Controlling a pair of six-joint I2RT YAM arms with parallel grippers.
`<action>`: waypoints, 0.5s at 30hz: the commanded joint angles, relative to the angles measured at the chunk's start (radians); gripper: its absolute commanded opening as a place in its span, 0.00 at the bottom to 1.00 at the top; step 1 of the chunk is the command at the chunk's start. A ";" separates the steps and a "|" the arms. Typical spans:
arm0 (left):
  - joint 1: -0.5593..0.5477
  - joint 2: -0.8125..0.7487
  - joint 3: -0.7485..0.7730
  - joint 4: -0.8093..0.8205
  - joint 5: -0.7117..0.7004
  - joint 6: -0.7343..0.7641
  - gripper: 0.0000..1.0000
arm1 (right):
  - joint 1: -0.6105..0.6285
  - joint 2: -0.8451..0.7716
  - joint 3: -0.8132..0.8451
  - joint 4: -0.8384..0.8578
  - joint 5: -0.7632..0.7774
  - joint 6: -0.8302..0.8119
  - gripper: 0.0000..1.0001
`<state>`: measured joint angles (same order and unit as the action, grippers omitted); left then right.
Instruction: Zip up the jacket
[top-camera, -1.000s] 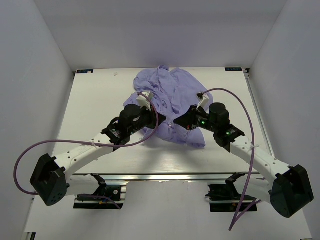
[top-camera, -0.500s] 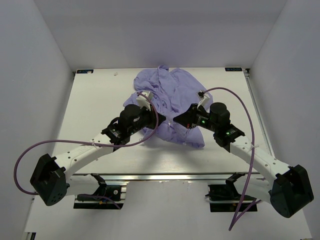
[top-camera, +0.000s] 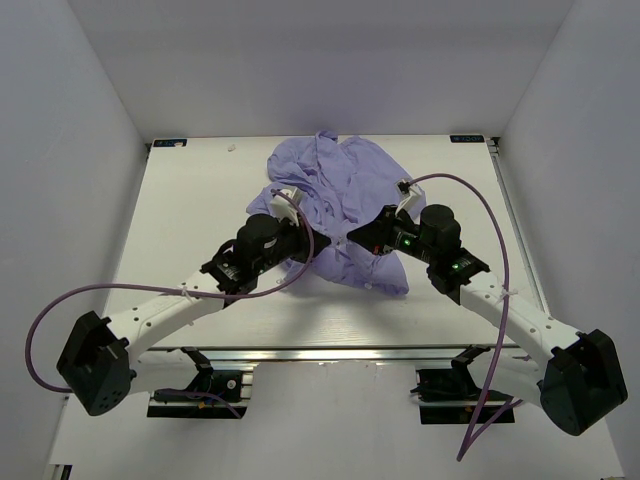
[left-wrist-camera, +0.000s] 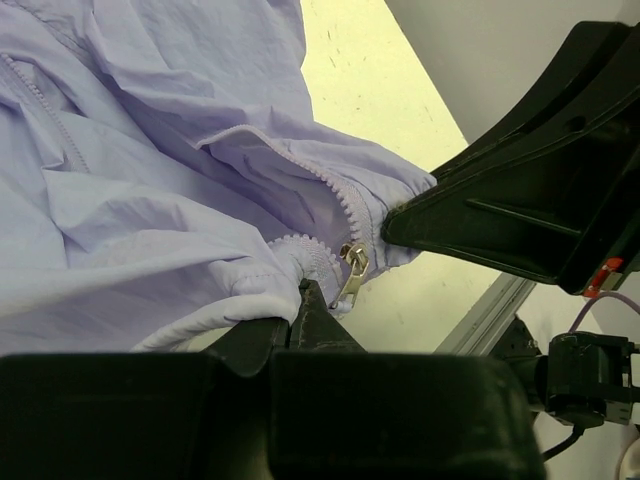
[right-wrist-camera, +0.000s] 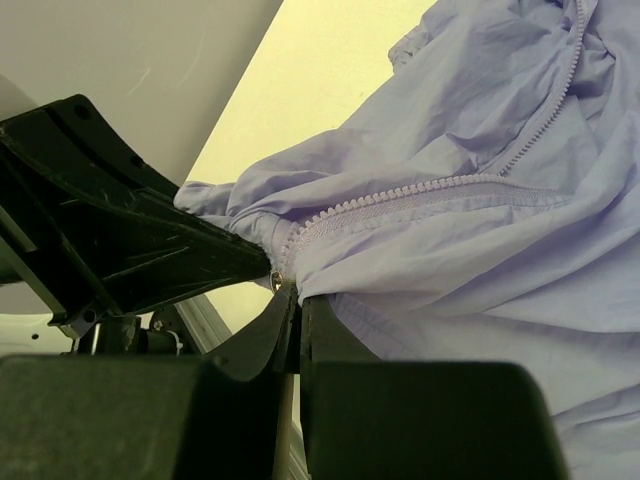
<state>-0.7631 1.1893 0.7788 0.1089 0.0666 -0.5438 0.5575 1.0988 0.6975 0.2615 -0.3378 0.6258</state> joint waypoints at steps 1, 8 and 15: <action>-0.005 -0.045 0.005 0.015 -0.014 -0.018 0.00 | -0.002 -0.017 0.016 0.035 0.020 -0.011 0.00; -0.005 -0.056 0.005 0.026 -0.042 -0.044 0.00 | -0.002 -0.010 0.014 0.016 -0.026 -0.032 0.00; -0.005 -0.042 0.007 0.028 -0.045 -0.053 0.00 | -0.002 -0.011 0.019 0.039 -0.053 -0.023 0.00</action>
<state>-0.7631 1.1706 0.7788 0.1139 0.0364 -0.5877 0.5575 1.0988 0.6975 0.2573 -0.3626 0.6136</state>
